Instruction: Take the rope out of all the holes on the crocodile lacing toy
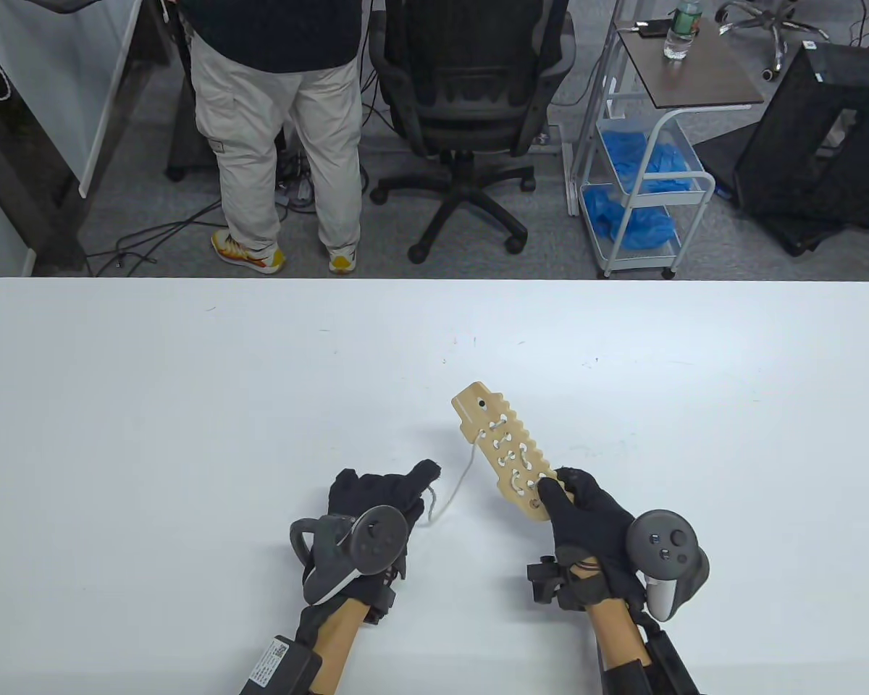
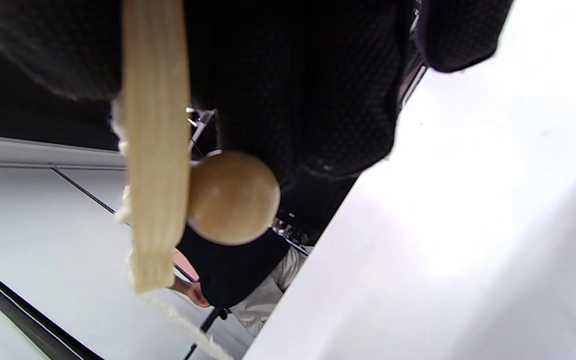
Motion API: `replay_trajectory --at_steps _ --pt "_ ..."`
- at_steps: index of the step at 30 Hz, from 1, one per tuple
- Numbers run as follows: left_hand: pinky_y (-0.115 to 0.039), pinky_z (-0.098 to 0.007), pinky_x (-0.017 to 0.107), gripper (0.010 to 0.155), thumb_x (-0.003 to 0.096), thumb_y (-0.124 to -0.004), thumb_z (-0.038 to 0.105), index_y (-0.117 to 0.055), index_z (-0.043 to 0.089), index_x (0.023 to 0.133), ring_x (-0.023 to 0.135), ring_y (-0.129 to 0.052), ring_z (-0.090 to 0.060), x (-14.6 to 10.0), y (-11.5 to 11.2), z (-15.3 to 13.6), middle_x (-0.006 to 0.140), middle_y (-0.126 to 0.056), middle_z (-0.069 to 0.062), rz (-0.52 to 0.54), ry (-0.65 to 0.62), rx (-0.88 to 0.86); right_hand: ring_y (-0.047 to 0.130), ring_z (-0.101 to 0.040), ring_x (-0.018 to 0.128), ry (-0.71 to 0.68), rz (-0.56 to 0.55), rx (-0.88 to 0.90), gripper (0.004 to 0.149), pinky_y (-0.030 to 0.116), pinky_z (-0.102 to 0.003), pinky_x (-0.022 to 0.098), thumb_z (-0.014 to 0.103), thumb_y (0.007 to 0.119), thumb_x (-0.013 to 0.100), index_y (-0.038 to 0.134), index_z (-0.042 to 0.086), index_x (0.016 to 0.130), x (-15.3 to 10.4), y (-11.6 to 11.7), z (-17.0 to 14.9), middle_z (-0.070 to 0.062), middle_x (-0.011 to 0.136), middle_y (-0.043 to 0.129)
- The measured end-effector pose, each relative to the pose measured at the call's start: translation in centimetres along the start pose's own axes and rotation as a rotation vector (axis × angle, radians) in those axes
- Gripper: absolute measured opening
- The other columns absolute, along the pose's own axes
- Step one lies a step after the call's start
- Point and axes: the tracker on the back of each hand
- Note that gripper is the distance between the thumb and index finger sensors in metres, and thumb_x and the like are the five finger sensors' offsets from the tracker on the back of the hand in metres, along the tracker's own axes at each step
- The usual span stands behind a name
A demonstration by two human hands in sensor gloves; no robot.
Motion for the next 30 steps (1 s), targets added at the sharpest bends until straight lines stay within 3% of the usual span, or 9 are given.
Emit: replay_trajectory --at_steps 3,7,13,15,16,28,30 --pt "-0.063 -0.063 0.074 0.047 0.047 -0.08 0.041 -0.077 0.049 0.093 0.083 -0.096 -0.013 -0.1 0.8 -0.6 0.086 -0.102 0.014 0.07 0.015 -0.029 0.103 -0.035 0.053 0.004 0.027 -0.002 0.042 0.066 -0.07 0.056 0.042 0.086 0.037 0.087 0.013 0.068 -0.2 0.6 0.0 -0.012 0.055 0.105" --pt "-0.058 -0.064 0.076 0.044 0.0463 -0.084 0.038 -0.082 0.05 0.089 0.092 -0.082 -0.017 -0.5 2.1 -0.6 0.101 -0.084 0.008 0.14 0.013 -0.066 0.103 -0.035 0.052 -0.026 0.064 -0.001 0.042 0.066 -0.07 0.055 0.042 0.086 0.037 0.087 0.012 0.067 -0.6 1.5 0.5 -0.013 0.055 0.105" --pt "-0.062 -0.062 0.075 0.045 0.0468 -0.085 0.036 -0.08 0.05 0.09 0.082 -0.091 -0.013 -0.9 3.2 -0.6 0.09 -0.093 0.011 0.229 -0.022 -0.211 0.103 -0.035 0.052 -0.059 0.118 -0.018 0.042 0.066 -0.07 0.055 0.042 0.086 0.037 0.087 0.012 0.067 -1.2 2.7 1.3 -0.013 0.055 0.105" --pt "-0.063 -0.061 0.075 0.043 0.0477 -0.083 0.041 -0.079 0.05 0.089 0.081 -0.092 -0.012 -0.9 3.3 -0.8 0.089 -0.095 0.012 0.238 -0.02 -0.235 0.103 -0.035 0.052 -0.067 0.126 -0.023 0.042 0.066 -0.07 0.055 0.042 0.086 0.037 0.087 0.012 0.067 -1.4 2.9 1.5 -0.013 0.054 0.105" --pt "-0.063 -0.062 0.075 0.045 0.0465 -0.087 0.036 -0.08 0.049 0.089 0.08 -0.093 -0.012 -0.9 3.3 -0.8 0.088 -0.096 0.012 0.236 -0.019 -0.243 0.103 -0.035 0.051 -0.069 0.128 -0.025 0.042 0.066 -0.07 0.055 0.042 0.086 0.037 0.087 0.012 0.067 -1.4 3.0 1.5 -0.013 0.054 0.105" --pt "-0.063 -0.062 0.074 0.045 0.0465 -0.087 0.035 -0.08 0.049 0.089 0.081 -0.093 -0.013 -0.8 3.1 -0.8 0.089 -0.096 0.011 0.232 -0.014 -0.202 0.104 -0.035 0.05 -0.078 0.154 -0.01 0.042 0.067 -0.07 0.055 0.042 0.086 0.037 0.088 0.011 0.066 -1.8 3.4 2.0 -0.013 0.053 0.106" --pt "-0.062 -0.063 0.074 0.042 0.0472 -0.084 0.041 -0.081 0.048 0.089 0.081 -0.093 -0.013 -0.8 3.0 -0.8 0.089 -0.096 0.011 0.226 -0.015 -0.198 0.104 -0.035 0.05 -0.081 0.162 -0.002 0.042 0.067 -0.069 0.055 0.042 0.086 0.037 0.088 0.011 0.066 -1.8 3.5 2.1 -0.013 0.053 0.106"
Point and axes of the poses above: the tracker on the back of each hand, its own z axis roughly to the thumb side, its own x axis roughly from the wrist to the fingertips, y = z × x
